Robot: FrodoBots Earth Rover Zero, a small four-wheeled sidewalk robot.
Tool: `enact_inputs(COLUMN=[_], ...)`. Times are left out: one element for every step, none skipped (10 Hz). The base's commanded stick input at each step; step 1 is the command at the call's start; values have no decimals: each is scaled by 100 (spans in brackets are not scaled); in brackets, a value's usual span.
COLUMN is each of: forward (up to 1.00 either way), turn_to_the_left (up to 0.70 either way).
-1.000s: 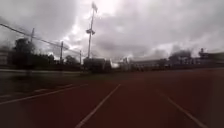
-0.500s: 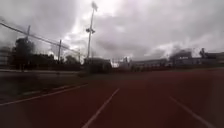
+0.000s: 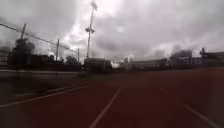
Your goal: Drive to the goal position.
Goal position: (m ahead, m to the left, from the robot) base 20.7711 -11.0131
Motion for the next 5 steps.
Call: enact_inputs(forward=[70, 70, 70, 70, 70], turn_to_the_left=[0, 0, 0, 0, 0])
